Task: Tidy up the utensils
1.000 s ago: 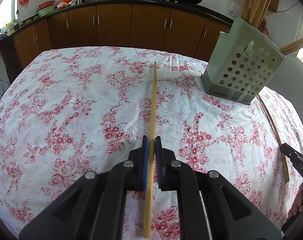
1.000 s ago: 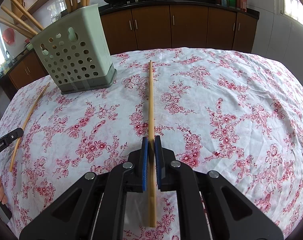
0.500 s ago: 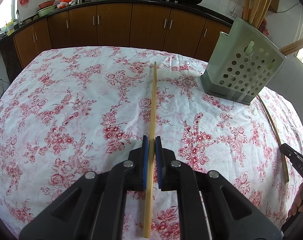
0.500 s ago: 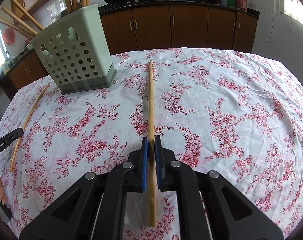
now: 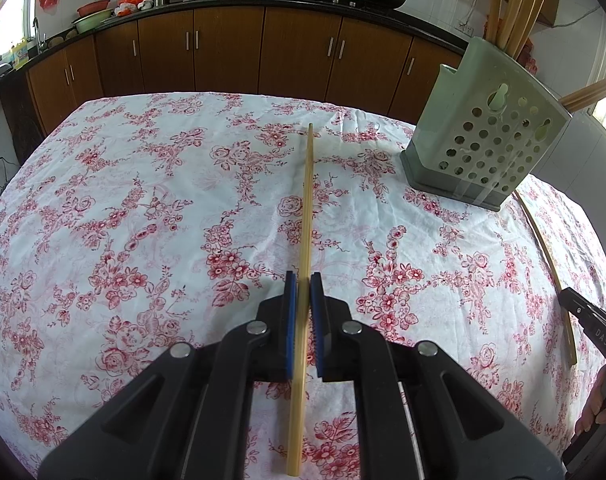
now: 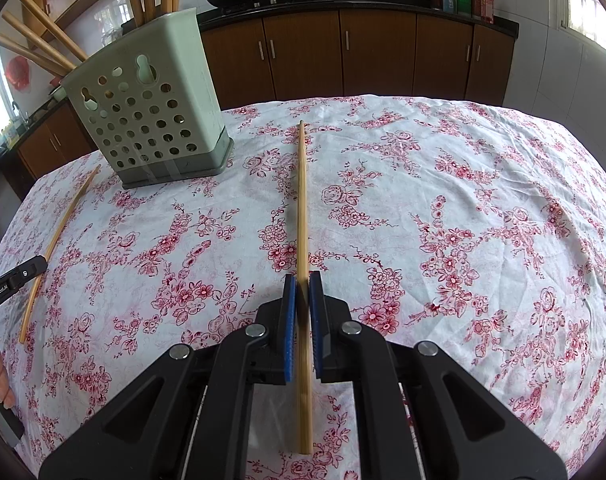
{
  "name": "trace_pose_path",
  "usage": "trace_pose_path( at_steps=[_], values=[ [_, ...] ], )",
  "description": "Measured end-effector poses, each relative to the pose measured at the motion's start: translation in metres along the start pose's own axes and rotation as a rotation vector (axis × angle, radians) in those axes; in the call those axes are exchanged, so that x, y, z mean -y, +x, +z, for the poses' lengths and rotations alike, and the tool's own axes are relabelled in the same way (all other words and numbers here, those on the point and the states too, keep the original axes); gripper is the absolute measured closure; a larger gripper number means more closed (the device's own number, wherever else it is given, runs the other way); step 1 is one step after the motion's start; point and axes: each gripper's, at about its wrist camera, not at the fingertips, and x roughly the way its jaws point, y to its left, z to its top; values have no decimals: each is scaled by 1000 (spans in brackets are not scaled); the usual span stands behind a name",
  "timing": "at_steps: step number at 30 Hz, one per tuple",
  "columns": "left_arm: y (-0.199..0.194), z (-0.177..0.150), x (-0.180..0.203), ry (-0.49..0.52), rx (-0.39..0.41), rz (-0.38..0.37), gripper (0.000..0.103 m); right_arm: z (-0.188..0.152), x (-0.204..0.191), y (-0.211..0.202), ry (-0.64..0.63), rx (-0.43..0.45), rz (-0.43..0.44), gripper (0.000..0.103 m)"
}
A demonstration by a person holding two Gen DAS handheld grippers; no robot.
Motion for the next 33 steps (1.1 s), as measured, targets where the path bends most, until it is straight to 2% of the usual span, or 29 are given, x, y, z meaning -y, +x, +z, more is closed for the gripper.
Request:
trace_pose_path(
  at_steps=[14, 17, 23, 29, 33],
  values=[
    [0, 0, -1, -9, 1, -14, 93, 1, 0, 0, 0, 1, 0, 95],
    [-5, -5, 3, 52, -11, 14, 93, -2, -3, -2, -9, -1, -6, 95],
    [-15, -20, 5, 91, -8, 38, 93, -8, -2, -9, -1, 1, 10, 95],
    [-17, -20, 7, 124, -14, 49, 94, -6, -4, -13, -5, 0, -1, 95],
    [-35, -14, 9, 134, 30, 32, 95, 2, -5, -30, -10, 52, -1, 96]
  ],
)
